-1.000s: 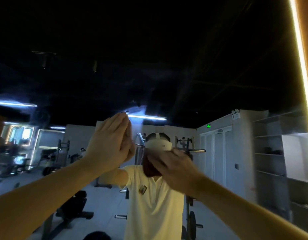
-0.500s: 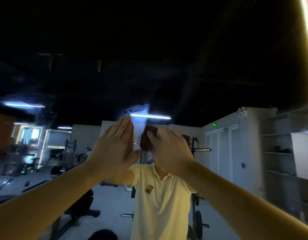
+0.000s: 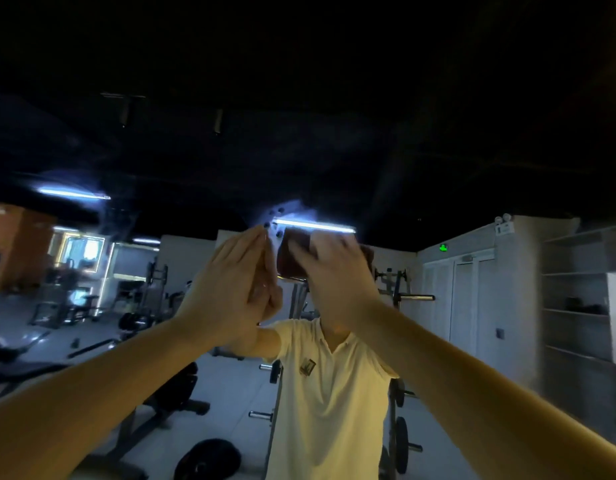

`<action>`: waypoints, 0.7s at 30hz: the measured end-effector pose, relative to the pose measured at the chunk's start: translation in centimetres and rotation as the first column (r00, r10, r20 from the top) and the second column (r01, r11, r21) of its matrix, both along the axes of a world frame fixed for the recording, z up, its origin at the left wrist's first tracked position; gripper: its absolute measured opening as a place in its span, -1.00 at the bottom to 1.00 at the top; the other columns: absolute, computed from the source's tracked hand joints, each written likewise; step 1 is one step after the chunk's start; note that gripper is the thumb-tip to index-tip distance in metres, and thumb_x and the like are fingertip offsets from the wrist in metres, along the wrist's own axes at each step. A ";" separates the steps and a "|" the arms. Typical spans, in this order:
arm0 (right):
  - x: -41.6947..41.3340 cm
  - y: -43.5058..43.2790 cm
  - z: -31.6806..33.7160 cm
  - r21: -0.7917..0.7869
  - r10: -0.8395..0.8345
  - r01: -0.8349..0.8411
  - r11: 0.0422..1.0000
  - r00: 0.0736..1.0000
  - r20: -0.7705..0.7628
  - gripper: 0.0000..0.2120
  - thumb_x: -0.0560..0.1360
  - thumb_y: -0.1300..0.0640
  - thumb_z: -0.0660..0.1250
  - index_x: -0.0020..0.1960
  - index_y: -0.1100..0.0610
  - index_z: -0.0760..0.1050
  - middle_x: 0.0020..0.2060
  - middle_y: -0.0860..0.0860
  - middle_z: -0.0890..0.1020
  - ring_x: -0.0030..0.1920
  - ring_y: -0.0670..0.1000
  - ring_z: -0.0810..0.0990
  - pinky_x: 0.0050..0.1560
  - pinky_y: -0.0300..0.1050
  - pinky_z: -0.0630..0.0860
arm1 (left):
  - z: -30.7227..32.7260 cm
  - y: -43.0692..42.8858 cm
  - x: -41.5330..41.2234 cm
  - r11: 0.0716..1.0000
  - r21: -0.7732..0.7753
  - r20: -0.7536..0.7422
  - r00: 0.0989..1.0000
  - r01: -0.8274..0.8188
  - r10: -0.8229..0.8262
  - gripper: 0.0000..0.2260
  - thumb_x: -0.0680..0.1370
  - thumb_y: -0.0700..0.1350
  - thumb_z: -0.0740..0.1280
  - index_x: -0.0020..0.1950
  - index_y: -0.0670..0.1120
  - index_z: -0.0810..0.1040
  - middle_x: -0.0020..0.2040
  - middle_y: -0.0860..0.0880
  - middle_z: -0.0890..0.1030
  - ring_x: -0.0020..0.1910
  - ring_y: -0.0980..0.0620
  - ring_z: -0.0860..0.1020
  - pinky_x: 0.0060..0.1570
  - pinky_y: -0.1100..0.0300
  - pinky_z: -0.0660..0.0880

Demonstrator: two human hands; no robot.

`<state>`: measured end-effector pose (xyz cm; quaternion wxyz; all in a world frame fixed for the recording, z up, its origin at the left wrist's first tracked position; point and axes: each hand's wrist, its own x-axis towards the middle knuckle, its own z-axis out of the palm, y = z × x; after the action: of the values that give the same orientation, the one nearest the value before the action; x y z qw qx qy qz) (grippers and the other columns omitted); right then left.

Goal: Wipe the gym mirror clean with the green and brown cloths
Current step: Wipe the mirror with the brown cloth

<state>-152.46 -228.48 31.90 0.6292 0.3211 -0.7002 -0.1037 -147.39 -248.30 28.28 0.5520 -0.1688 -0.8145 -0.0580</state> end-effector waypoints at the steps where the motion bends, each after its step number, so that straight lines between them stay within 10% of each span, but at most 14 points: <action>1: 0.2 1.4 -1.3 0.122 -0.006 0.007 0.992 1.000 -0.010 -0.32 0.27 0.06 0.61 0.37 0.06 0.56 0.06 0.09 0.55 0.11 0.09 0.50 0.19 0.09 0.54 | -0.7 -0.2 0.1 1.000 0.003 -0.028 1.000 0.000 0.000 -0.20 0.52 0.25 0.00 0.65 -0.20 0.15 0.64 -0.14 0.22 0.60 -0.08 0.22 0.53 0.06 0.08; 4: 0.2 6.6 -0.4 0.330 -0.096 0.120 0.936 0.991 -0.089 -0.27 0.21 0.01 0.66 0.35 0.06 0.58 0.02 0.14 0.60 0.01 0.16 0.60 0.05 0.12 0.61 | -2.4 0.2 -0.1 0.993 -0.084 -0.041 0.996 -0.079 0.075 -0.23 0.58 0.25 0.10 0.63 -0.26 0.19 0.63 -0.20 0.25 0.58 -0.16 0.28 0.54 -0.08 0.18; 8: -0.2 11.2 5.9 -0.321 -0.239 0.193 0.927 0.965 -0.109 -0.42 0.49 0.11 0.47 0.47 0.11 0.41 0.02 0.20 0.46 -0.02 0.22 0.49 0.06 0.14 0.48 | -3.2 2.2 0.2 0.949 -0.186 0.203 0.936 -0.253 0.289 -0.04 0.62 0.42 0.04 0.57 -0.25 -0.39 0.62 -0.19 -0.36 0.65 -0.11 -0.28 0.64 -0.08 -0.13; 12: -0.4 5.6 5.7 -0.670 -0.165 0.156 0.726 0.985 0.051 -0.44 0.60 0.06 0.28 0.55 0.18 0.30 0.22 0.23 0.46 0.18 0.22 0.49 0.26 0.16 0.40 | -3.5 3.8 0.0 0.938 -0.141 0.244 0.907 -0.316 0.342 0.07 0.55 0.52 0.00 0.52 -0.26 -0.50 0.60 -0.21 -0.44 0.62 -0.14 -0.36 0.62 -0.06 -0.24; 18: 0.8 3.1 -6.2 -0.125 -0.004 0.014 0.992 0.997 0.082 -0.31 0.29 0.06 0.65 0.36 0.18 0.54 0.03 0.16 0.60 0.00 0.13 0.62 0.06 0.07 0.61 | -7.1 4.9 -1.7 0.986 0.025 0.034 0.986 -0.163 0.162 -0.28 0.69 0.14 0.19 0.66 -0.28 0.02 0.68 -0.24 0.03 0.67 -0.15 -0.02 0.61 -0.19 0.11; 21: 1.3 9.2 -7.8 0.191 -0.089 0.079 0.978 0.995 0.044 -0.35 0.28 0.07 0.63 0.33 0.17 0.58 -0.05 0.15 0.59 -0.08 0.13 0.62 -0.06 0.04 0.62 | -9.0 5.3 -2.6 0.988 0.034 -0.049 0.987 -0.154 0.155 -0.30 0.70 0.12 0.18 0.67 -0.26 0.02 0.68 -0.22 0.04 0.68 -0.13 -0.02 0.63 -0.16 0.05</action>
<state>-151.20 -219.23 24.07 0.5725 0.3519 -0.7164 -0.1877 -149.99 -242.96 19.23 0.5780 -0.0983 -0.8098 -0.0229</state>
